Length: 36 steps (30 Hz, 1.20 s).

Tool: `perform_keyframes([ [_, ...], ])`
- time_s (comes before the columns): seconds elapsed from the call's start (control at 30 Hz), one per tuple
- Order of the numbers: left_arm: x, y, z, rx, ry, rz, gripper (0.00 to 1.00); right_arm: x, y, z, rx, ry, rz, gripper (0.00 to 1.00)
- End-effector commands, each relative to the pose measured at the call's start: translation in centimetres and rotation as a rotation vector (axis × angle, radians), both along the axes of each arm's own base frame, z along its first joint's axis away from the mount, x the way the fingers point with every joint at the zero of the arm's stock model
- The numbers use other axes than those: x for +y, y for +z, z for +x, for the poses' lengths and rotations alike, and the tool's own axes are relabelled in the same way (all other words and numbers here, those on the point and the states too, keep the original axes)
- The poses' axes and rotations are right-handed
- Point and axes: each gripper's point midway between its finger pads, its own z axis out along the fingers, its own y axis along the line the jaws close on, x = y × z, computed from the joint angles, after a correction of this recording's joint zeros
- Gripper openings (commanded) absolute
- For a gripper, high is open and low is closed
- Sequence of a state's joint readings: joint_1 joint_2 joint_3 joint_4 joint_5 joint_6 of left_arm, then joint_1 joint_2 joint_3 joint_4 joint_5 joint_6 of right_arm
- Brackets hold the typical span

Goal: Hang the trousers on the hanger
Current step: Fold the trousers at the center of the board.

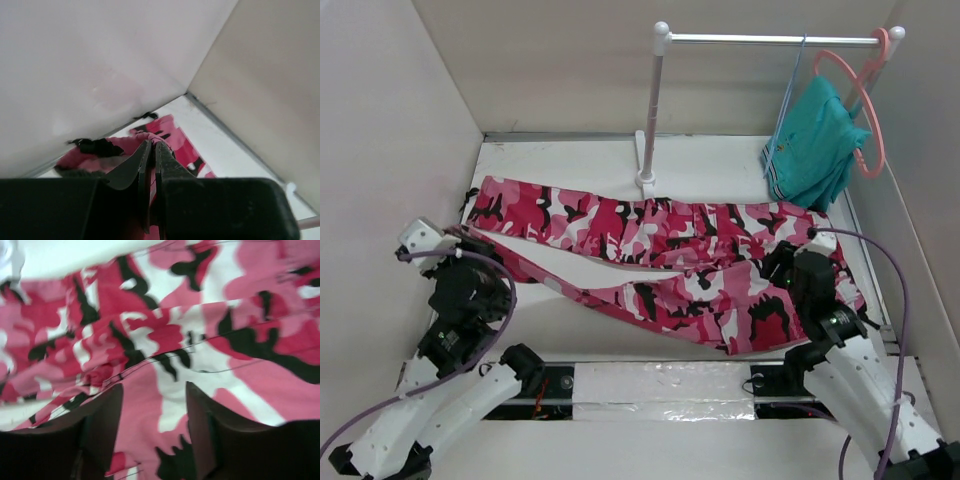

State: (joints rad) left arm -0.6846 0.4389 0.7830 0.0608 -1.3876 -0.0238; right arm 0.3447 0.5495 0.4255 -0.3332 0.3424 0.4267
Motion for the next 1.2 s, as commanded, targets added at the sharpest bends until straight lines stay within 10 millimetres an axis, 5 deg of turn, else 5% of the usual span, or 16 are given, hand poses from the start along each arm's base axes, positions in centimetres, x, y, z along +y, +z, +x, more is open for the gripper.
perform_keyframes([
  [0.0, -2.9, 2.6, 2.6, -0.014, -0.104, -0.066, 0.00, -3.3, 2.7, -0.2, -0.071, -0.150, 0.028, 0.62],
  [0.13, -7.7, 2.7, 6.5, 0.045, -0.279, -0.039, 0.00, -9.0, 1.3, -1.6, -0.019, -0.429, 0.013, 0.48],
  [0.27, -7.3, 3.7, 6.0, -0.031, -0.296, -0.072, 0.00, -11.7, 0.3, -2.1, 0.019, -0.557, 0.076, 0.28],
  [0.37, -6.3, 4.7, 4.6, -0.076, -0.304, -0.102, 0.00, -14.3, -1.2, -3.3, 0.073, -0.701, 0.082, 0.00],
  [0.53, -4.5, 5.5, 1.9, -0.154, -0.333, -0.131, 0.00, -15.7, -3.6, -4.6, 0.169, -0.838, 0.167, 0.00],
  [0.8, -4.3, 6.2, 0.3, -0.230, -0.428, -0.142, 0.00, -17.5, -6.0, -7.0, 0.286, -1.023, 0.232, 0.52],
  [1.17, -3.8, 6.4, -0.8, -0.275, -0.448, -0.165, 0.00, -18.8, -8.9, -8.3, 0.464, -1.158, 0.332, 0.50],
])
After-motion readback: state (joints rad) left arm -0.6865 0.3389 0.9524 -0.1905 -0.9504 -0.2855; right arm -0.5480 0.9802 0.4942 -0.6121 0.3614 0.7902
